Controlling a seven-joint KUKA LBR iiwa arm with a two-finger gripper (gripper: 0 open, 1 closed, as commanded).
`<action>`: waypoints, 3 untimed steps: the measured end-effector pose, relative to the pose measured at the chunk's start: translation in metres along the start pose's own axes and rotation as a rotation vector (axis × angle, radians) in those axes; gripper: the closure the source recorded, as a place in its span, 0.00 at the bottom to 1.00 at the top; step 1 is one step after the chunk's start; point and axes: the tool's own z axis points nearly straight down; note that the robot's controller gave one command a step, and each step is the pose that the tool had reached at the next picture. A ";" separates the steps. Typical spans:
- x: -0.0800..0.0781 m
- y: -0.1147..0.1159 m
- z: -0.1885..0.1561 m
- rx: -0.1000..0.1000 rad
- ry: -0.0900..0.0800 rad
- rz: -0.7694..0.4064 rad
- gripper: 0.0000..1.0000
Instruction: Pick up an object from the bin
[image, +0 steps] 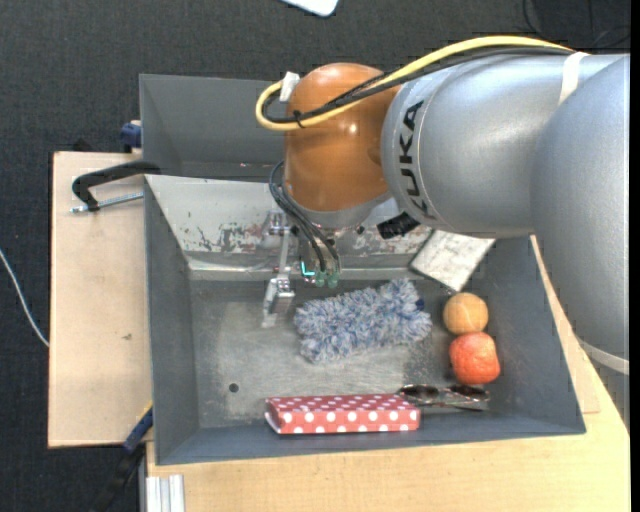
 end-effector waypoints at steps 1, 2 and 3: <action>0.000 -0.010 0.003 -0.003 -0.011 -0.111 0.00; 0.005 -0.056 0.031 0.002 -0.004 -0.388 0.00; 0.015 -0.072 0.082 0.001 -0.007 -0.506 1.00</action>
Offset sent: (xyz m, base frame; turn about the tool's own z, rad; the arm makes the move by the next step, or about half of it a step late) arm -0.0060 -0.0557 -0.0314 -0.3964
